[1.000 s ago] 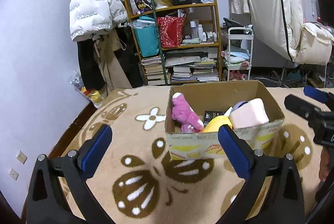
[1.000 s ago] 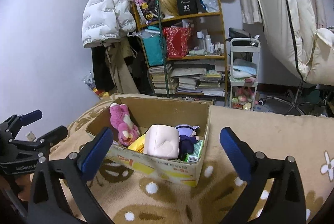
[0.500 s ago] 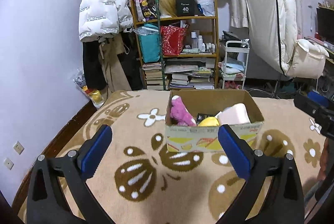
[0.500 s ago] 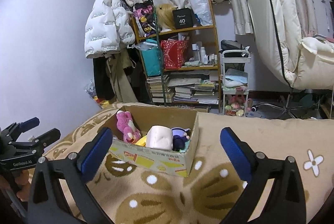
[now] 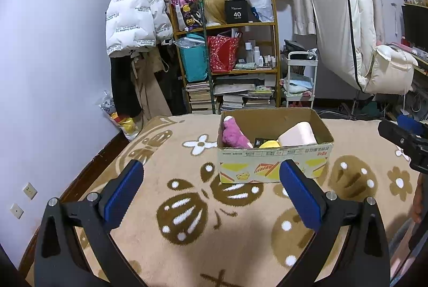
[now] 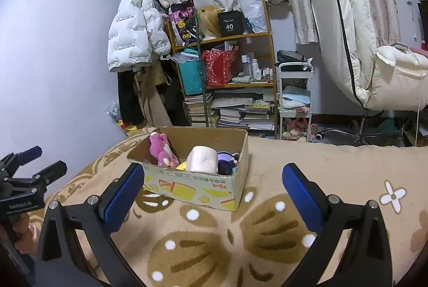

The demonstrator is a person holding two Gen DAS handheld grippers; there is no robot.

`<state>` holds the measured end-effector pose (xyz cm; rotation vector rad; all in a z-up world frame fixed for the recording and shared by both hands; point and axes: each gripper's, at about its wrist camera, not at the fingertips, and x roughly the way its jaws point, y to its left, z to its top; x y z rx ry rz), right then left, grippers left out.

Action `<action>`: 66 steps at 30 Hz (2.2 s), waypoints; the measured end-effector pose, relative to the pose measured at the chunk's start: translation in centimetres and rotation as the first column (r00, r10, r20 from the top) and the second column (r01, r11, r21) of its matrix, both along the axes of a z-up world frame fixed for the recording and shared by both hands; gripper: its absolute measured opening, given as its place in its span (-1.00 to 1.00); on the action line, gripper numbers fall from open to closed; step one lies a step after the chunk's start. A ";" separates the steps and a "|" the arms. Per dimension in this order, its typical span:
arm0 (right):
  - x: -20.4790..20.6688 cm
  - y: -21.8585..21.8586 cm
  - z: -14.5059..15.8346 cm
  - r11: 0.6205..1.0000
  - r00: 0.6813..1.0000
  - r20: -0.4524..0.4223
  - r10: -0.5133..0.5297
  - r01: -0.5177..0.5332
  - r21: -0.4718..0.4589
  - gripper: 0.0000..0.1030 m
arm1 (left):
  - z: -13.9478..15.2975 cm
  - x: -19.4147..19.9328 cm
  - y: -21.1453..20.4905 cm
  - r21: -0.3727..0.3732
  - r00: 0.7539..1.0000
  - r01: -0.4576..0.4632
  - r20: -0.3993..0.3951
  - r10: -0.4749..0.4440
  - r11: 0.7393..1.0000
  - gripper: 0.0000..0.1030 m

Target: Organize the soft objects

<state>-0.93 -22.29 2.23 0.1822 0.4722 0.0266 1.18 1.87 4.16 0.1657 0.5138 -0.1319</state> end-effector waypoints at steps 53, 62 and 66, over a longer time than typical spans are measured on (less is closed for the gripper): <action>1.1 -0.4 -2.0 1.000 0.999 -0.043 -0.012 0.013 0.019 1.00 | -3.0 2.4 -1.1 0.020 0.999 0.034 -0.023 -0.034 0.999 0.96; 1.2 -0.4 -1.9 1.000 0.999 -0.044 -0.011 0.012 0.019 1.00 | -3.0 2.4 -1.0 0.018 0.999 0.034 -0.024 -0.034 0.999 0.96; 1.1 -0.4 -2.0 1.000 0.999 -0.045 -0.012 0.013 0.020 1.00 | -3.0 2.5 -1.0 0.018 0.999 0.036 -0.027 -0.036 0.999 0.96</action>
